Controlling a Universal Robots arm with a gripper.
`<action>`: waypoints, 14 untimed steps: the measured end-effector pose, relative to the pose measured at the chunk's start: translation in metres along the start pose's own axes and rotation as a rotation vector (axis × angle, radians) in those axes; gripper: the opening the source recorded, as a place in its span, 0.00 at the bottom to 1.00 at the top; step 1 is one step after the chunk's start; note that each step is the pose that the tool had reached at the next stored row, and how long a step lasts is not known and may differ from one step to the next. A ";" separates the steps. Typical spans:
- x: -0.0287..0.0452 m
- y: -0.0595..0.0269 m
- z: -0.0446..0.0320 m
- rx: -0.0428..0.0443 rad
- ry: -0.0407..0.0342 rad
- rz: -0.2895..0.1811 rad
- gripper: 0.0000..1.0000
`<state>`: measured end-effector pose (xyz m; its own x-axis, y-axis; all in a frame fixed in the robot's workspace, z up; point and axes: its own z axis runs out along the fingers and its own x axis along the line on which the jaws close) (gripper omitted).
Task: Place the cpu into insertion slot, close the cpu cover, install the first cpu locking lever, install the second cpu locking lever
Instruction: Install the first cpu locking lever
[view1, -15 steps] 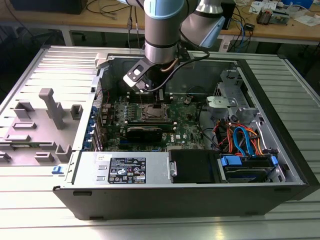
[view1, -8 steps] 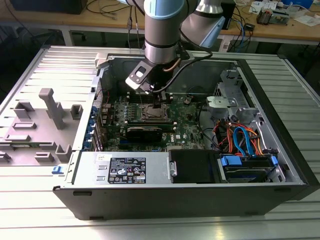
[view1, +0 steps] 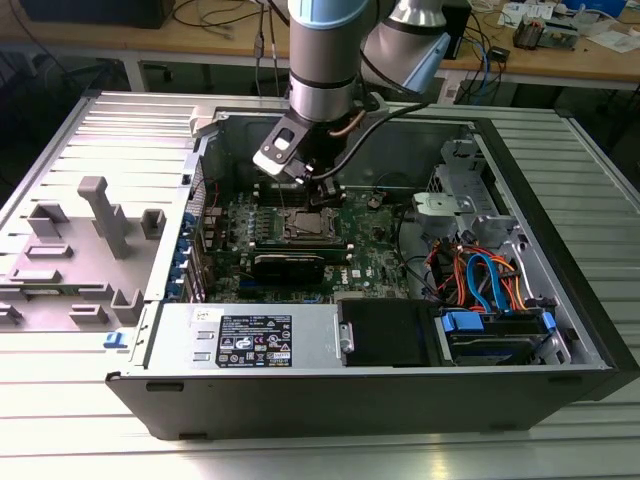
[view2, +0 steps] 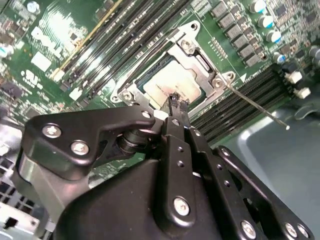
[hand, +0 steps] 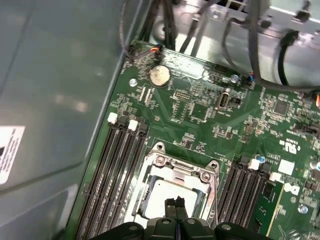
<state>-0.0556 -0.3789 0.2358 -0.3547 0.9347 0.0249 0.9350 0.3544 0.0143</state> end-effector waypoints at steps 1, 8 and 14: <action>0.0000 0.0000 0.0000 0.0008 0.0003 -0.029 0.11; 0.0000 0.0000 -0.0001 0.0055 0.0032 -0.223 0.11; 0.0002 0.0002 -0.0101 0.0063 0.0039 -0.259 0.11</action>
<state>-0.0556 -0.3789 0.2459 -0.5824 0.8125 0.0251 0.8129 0.5823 0.0145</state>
